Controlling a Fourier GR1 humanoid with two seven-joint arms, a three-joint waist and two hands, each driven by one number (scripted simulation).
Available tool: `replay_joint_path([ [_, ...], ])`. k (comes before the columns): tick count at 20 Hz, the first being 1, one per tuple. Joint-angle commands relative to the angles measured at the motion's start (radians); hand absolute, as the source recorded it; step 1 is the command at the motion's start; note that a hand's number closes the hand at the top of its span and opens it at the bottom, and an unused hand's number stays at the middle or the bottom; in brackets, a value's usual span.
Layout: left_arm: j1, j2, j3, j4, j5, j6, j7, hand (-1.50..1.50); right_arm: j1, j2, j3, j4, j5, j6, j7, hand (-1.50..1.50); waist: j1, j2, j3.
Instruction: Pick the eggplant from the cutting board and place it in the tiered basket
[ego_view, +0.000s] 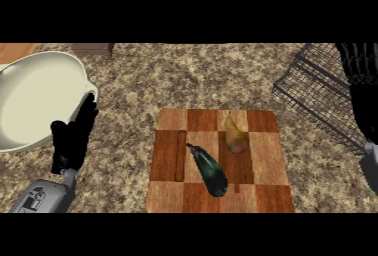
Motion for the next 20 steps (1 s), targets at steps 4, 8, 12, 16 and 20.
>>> replay_joint_path([
  [4,-0.023,-0.039,-0.081,-0.041,-0.004,-0.115,-0.09,0.0,-0.02,0.229,0.282,0.18,0.061,-0.078,0.289,-1.5,0.06,-0.011,-0.027],
  [8,-0.055,-0.076,-0.117,-0.037,0.036,-0.199,-0.111,0.0,-0.009,0.341,0.416,0.341,0.165,-0.185,0.478,-1.5,0.065,-0.001,-0.031],
  [12,-0.036,-0.11,-0.116,0.034,0.032,-0.22,-0.19,0.0,-0.117,0.52,0.546,0.431,0.111,-0.398,0.421,-1.5,0.037,-0.016,-0.022],
  [16,0.029,-0.095,-0.076,0.093,0.049,-0.28,-0.293,0.0,-0.333,0.525,0.608,0.484,0.215,-0.404,0.559,-1.5,0.008,-0.027,-0.023],
  [20,0.022,-0.091,-0.093,0.058,0.032,-0.248,-0.221,0.0,-0.547,0.418,0.626,0.458,0.294,-0.235,0.887,-1.5,-0.005,-0.041,-0.025],
])
